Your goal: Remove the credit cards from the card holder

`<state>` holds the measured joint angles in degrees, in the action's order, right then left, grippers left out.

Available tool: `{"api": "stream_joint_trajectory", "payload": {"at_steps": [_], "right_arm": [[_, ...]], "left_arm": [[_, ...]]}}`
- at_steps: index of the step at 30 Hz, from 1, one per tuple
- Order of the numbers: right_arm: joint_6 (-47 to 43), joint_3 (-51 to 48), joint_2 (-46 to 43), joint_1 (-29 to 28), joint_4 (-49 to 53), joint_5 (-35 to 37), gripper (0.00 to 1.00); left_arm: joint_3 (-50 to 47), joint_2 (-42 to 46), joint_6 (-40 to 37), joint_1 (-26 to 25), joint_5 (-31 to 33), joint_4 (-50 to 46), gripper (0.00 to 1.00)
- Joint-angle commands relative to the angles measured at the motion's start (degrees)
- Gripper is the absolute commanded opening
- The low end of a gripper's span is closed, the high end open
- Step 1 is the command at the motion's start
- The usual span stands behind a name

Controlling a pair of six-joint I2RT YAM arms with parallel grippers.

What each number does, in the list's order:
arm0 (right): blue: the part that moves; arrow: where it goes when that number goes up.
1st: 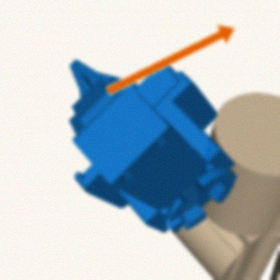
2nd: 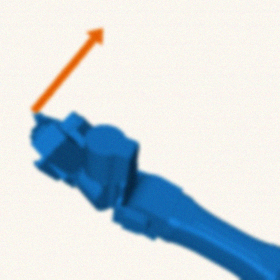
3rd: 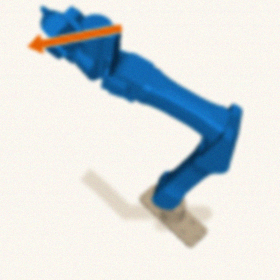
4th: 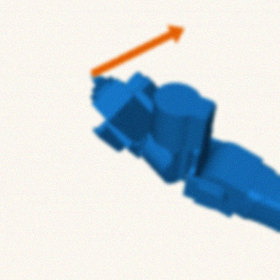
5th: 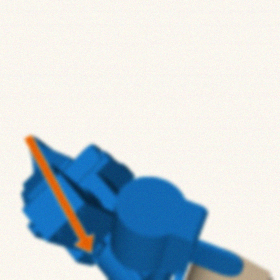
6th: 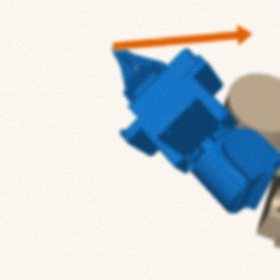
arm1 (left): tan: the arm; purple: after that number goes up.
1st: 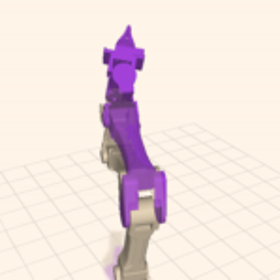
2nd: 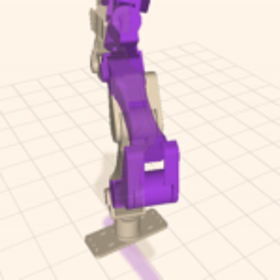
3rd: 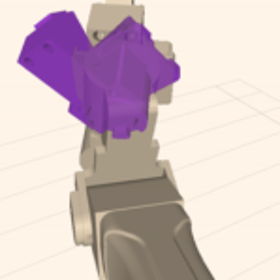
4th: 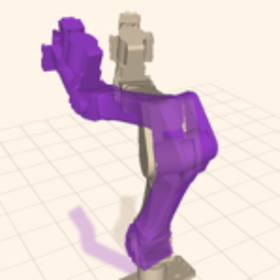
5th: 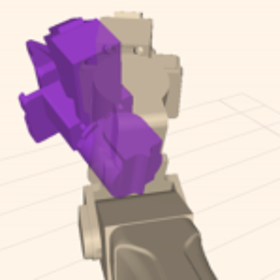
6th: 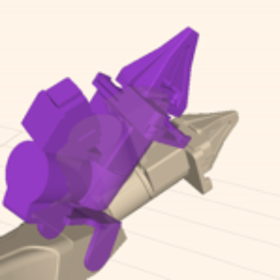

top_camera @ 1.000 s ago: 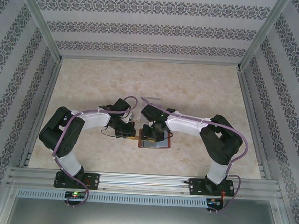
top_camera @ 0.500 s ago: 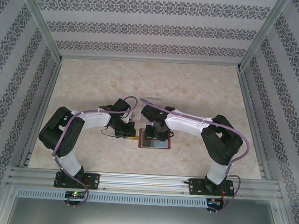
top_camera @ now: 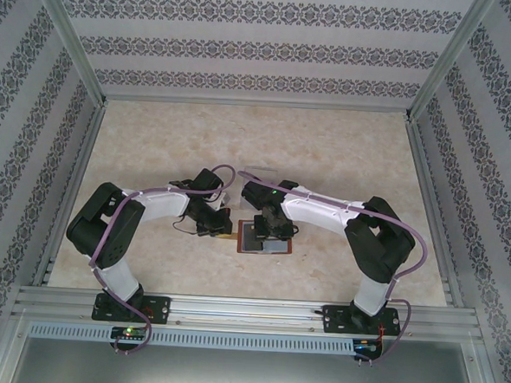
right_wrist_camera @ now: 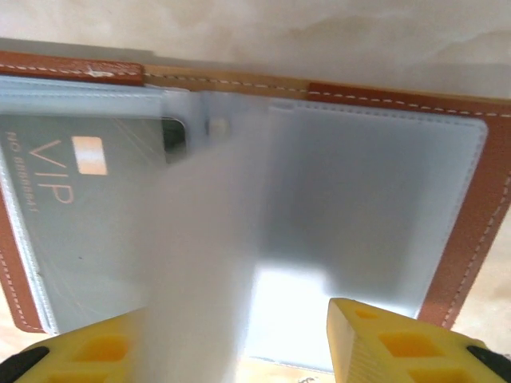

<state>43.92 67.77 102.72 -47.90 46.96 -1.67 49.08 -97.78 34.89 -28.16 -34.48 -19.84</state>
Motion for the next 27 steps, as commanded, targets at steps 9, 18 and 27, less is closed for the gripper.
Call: {"api": "stream_joint_trajectory", "payload": {"at_steps": [9,18,27], "right_arm": [[-1.2,0.2,-1.3,-0.4,2.4,2.7,0.48],[-1.6,-0.7,-0.8,-0.4,3.0,4.3,0.49],[-1.8,-2.9,-0.8,0.1,2.5,5.5,0.49]], "left_arm": [[-0.4,-1.9,-0.7,-0.8,1.0,-2.1,0.04],[-0.4,-1.9,-0.9,-0.8,1.3,-2.6,0.05],[-0.2,-1.8,-1.0,-0.8,1.7,-3.3,0.04]]}}
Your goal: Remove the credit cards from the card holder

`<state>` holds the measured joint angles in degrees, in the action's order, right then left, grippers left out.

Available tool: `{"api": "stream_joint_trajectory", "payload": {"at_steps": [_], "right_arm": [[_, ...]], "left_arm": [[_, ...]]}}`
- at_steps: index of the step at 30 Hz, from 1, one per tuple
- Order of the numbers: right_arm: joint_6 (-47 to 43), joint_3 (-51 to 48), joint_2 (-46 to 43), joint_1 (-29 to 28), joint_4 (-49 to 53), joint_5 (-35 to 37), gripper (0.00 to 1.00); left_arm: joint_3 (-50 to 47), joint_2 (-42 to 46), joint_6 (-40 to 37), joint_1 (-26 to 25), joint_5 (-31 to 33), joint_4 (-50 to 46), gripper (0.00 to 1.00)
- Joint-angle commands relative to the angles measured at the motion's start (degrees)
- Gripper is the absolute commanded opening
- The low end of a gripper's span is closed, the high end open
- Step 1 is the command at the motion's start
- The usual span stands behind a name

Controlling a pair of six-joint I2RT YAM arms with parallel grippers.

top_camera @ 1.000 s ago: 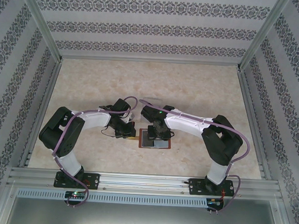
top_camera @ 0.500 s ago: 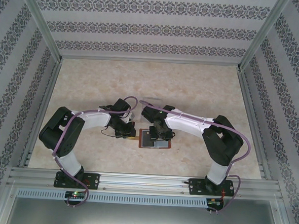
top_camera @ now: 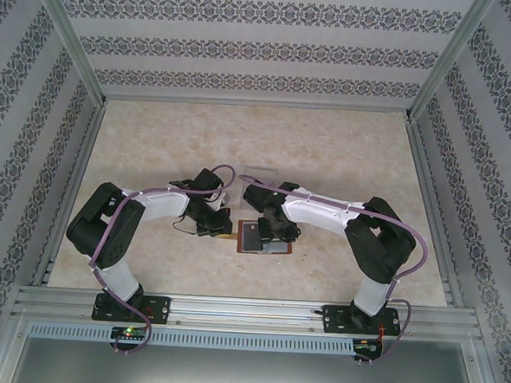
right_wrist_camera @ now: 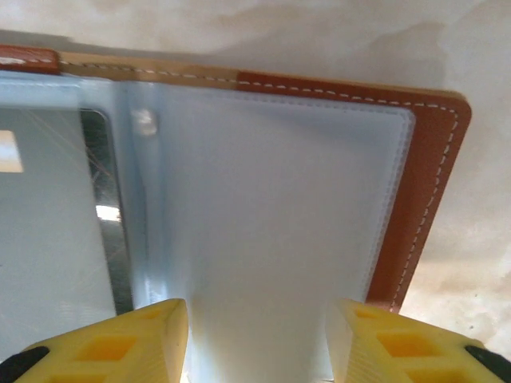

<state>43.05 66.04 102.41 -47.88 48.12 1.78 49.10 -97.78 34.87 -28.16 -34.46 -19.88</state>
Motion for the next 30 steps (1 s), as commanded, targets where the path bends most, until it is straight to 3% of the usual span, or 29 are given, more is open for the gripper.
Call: {"api": "stream_joint_trajectory", "payload": {"at_steps": [1,30], "right_arm": [[-0.9,-1.5,-0.4,0.2,1.1,2.0,0.49],[-0.3,-4.8,-6.3,1.4,-0.1,2.6,0.56]], "left_arm": [[-0.3,-1.8,-1.0,-0.8,1.7,-3.4,0.05],[4.6,-1.3,-1.7,-1.2,2.5,-8.5,0.04]]}}
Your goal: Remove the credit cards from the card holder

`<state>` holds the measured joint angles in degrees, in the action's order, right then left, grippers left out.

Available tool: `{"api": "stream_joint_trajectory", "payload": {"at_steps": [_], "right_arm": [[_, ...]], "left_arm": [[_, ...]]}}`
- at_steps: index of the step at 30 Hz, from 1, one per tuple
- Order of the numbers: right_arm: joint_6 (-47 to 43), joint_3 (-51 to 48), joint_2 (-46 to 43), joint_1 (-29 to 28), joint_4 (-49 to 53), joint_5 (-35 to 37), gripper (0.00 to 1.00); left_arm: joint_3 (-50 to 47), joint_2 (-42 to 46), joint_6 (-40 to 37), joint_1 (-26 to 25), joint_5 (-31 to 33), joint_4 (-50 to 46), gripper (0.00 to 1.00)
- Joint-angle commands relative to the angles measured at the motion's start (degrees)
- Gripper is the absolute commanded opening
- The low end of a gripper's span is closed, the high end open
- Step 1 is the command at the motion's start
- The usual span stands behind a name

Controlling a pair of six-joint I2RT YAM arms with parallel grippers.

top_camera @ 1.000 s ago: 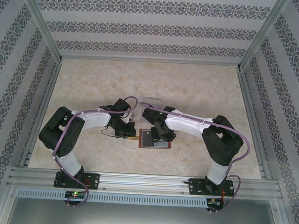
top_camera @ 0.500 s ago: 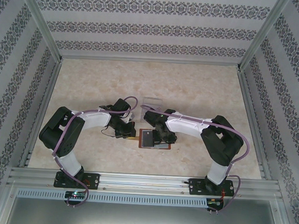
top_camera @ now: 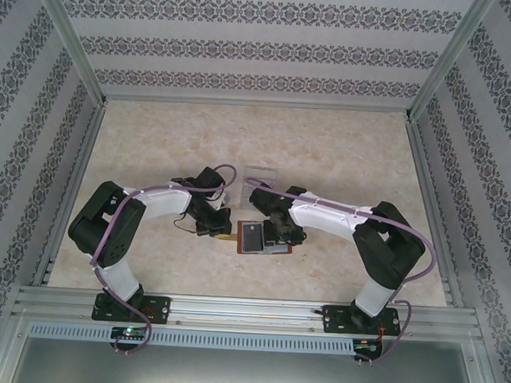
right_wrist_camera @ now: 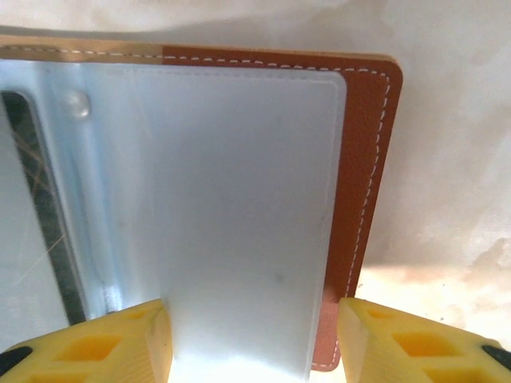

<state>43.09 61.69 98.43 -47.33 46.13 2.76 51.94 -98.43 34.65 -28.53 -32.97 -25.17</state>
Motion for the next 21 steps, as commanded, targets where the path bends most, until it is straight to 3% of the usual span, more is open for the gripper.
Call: {"api": "stream_joint_trajectory", "payload": {"at_steps": [1,13,21], "right_arm": [[-0.4,-0.3,-2.8,0.9,1.8,1.3,0.56],[-1.1,0.0,-7.7,2.9,0.2,-3.1,0.55],[1.0,-3.6,-9.1,5.0,-9.1,-11.9,0.48]], "left_arm": [[2.1,-0.5,-1.4,-1.1,1.0,-3.4,0.04],[6.3,0.5,0.4,-3.9,1.2,-5.0,0.04],[6.4,-0.3,3.1,-5.9,-0.8,-1.9,0.04]]}}
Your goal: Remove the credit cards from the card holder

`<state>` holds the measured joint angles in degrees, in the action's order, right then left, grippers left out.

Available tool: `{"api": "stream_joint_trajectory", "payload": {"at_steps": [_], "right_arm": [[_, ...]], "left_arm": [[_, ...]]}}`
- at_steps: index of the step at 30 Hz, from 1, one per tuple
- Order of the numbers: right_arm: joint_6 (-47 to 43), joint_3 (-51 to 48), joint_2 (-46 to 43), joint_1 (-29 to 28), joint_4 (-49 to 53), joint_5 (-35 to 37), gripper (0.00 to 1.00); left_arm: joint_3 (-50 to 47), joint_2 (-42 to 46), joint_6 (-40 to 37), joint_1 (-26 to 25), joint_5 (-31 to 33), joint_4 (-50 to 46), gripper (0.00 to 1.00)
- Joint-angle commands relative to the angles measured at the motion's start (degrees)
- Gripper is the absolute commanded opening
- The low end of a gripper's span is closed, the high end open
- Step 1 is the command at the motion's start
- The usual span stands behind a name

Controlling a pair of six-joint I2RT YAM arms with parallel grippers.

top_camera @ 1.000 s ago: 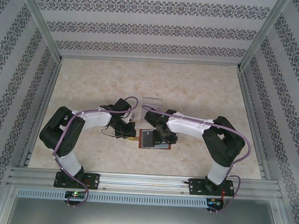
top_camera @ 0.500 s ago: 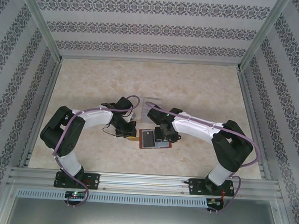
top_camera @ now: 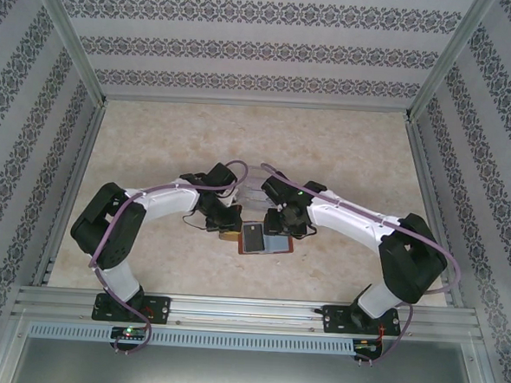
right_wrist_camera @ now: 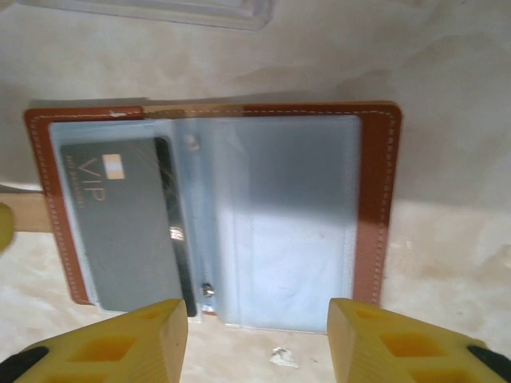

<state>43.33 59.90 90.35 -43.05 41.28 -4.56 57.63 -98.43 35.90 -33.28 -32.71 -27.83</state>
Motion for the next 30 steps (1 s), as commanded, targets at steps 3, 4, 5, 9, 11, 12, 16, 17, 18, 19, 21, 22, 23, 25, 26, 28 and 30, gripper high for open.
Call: {"api": "stream_joint_trajectory", "payload": {"at_steps": [3,4,5,9,11,12,16,17,18,19,21,22,23,25,26,28,30], "right_arm": [[1.8,-3.2,-0.3,1.2,-8.2,-8.0,0.45],[2.0,-3.4,0.1,1.3,-9.1,-8.9,0.44],[2.1,-3.5,0.5,1.4,-10.0,-9.7,0.43],[2.5,-3.7,2.4,1.6,-12.7,-12.0,0.39],[2.5,-3.7,3.7,1.5,-13.7,-12.8,0.36],[2.5,-3.5,4.2,1.5,-14.0,-13.1,0.36],[2.5,-3.3,5.9,1.5,-15.1,-13.9,0.35],[2.5,-3.4,6.2,1.5,-15.4,-14.1,0.35],[2.5,-3.3,6.5,1.5,-15.6,-14.3,0.35],[2.5,-3.2,6.7,1.5,-15.8,-14.5,0.34],[2.5,-3.4,7.0,1.5,-16.4,-14.9,0.33],[2.5,-3.5,7.2,1.6,-16.6,-15.1,0.32],[2.5,-3.5,7.4,1.5,-16.7,-15.2,0.31],[2.5,-3.7,7.8,1.5,-17.0,-15.4,0.30],[2.5,-3.8,8.0,1.5,-17.1,-15.4,0.30],[2.6,-4.0,8.3,1.5,-17.5,-15.4,0.30],[2.6,-4.1,8.7,1.5,-17.5,-15.2,0.30]], "left_arm": [[0.4,-1.0,3.0,-1.9,-1.9,2.7,0.03],[0.4,-1.3,3.2,-2.2,-1.9,3.1,0.02],[0.3,-1.7,3.3,-2.4,-2.1,3.4,0.01],[0.1,-2.7,3.6,-2.9,-2.2,4.3,0.00],[-0.3,-3.2,3.6,-3.0,-2.1,4.6,0.00],[-0.4,-3.5,3.6,-2.9,-2.0,4.7,0.00],[-0.7,-4.7,3.0,-2.9,-1.3,4.2,0.00],[-0.8,-4.7,2.8,-2.9,-0.9,4.0,0.00],[-0.8,-4.7,2.7,-2.9,-0.6,3.8,0.00],[-0.8,-4.7,2.4,-3.0,-0.4,3.4,0.00],[-0.8,-4.7,2.1,-2.9,0.2,2.7,0.00],[-0.7,-4.7,2.0,-2.9,0.5,2.5,0.00],[-0.7,-4.7,1.9,-3.0,0.6,2.4,0.00],[-0.7,-4.7,1.8,-2.9,0.8,2.1,0.00],[-0.7,-4.7,1.7,-2.9,1.0,2.0,0.00],[-0.6,-4.5,1.6,-2.9,1.2,1.7,0.00],[-0.5,-4.4,1.4,-3.0,1.3,1.4,0.00]]}}
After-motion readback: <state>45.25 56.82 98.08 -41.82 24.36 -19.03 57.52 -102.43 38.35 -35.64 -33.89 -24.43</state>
